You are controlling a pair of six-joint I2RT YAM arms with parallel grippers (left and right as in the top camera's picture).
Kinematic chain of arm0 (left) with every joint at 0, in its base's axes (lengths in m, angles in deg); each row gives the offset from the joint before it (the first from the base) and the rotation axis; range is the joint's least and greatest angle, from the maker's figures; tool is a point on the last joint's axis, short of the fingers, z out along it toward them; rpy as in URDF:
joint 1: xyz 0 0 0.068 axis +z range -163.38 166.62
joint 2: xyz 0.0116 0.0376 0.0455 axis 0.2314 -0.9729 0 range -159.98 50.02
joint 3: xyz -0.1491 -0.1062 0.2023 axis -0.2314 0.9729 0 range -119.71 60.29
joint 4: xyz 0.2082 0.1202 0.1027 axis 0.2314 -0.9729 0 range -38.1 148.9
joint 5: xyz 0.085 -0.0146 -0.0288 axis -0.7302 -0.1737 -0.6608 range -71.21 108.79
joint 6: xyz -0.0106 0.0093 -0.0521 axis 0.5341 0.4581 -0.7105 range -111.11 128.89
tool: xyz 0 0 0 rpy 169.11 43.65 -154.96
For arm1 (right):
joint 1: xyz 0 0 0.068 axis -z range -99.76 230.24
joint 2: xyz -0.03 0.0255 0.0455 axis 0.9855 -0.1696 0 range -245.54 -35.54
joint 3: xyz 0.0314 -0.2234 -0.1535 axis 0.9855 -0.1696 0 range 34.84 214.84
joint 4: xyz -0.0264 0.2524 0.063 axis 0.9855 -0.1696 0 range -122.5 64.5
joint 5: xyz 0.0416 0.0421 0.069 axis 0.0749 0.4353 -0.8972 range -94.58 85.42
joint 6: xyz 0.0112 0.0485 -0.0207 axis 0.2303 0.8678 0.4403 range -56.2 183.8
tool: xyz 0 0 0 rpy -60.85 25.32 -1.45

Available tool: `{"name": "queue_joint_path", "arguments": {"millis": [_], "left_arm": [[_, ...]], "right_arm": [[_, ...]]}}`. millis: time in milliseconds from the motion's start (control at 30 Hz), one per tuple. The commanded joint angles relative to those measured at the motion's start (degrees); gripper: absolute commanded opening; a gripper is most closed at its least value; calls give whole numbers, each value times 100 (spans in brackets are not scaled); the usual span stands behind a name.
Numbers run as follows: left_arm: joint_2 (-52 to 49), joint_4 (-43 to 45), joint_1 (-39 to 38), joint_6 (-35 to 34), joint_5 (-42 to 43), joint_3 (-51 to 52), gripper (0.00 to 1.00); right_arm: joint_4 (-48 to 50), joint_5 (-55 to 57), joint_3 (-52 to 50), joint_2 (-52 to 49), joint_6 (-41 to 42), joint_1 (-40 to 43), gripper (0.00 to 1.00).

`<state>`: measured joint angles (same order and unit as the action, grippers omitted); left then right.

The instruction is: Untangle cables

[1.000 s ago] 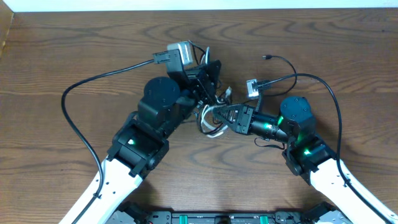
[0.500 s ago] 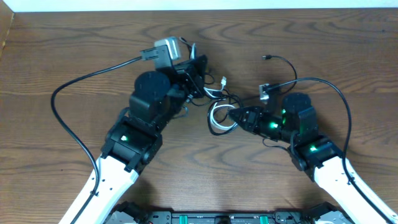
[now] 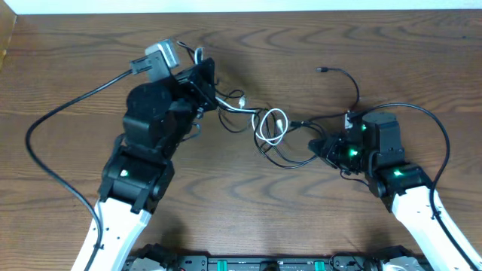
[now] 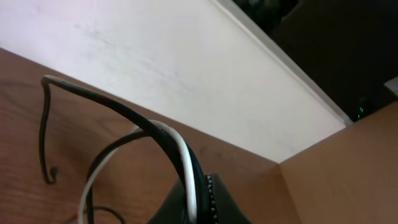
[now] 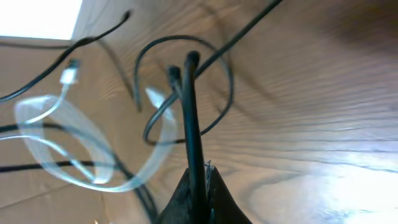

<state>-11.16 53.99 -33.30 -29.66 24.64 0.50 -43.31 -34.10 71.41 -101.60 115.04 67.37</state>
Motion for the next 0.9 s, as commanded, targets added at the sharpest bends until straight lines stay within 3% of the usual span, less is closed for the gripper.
{"name": "queue_joint_path", "arguments": {"millis": [0, 33, 100, 133, 200, 267, 300, 367, 700, 867], "left_arm": [[208, -55, 201, 138, -52, -17, 8], [219, -90, 232, 136, -55, -17, 8], [251, -129, 293, 68, -52, -17, 7], [260, -131, 308, 4, -48, -17, 8], [275, -142, 315, -59, -50, -17, 7], [286, -149, 315, -59, -50, -17, 8], [291, -146, 315, -61, -48, -17, 7], [291, -146, 315, -61, -50, -17, 8], [289, -149, 315, -48, 273, -17, 7], [289, -146, 315, 424, 273, -17, 8]], "right_arm": [[-155, 243, 37, 4, -267, 173, 1], [-179, 264, 37, 4, -317, 192, 1], [-238, 289, 37, 4, -332, 208, 16], [-243, 308, 37, 4, -334, 205, 31], [-243, 308, 37, 4, -334, 205, 70], [-243, 308, 37, 4, -334, 205, 88], [-243, 308, 37, 4, -348, 205, 92], [-240, 308, 37, 4, -400, 205, 98], [-238, 387, 37, 4, -588, 205, 99], [-240, 396, 37, 4, -678, 205, 99]]}}
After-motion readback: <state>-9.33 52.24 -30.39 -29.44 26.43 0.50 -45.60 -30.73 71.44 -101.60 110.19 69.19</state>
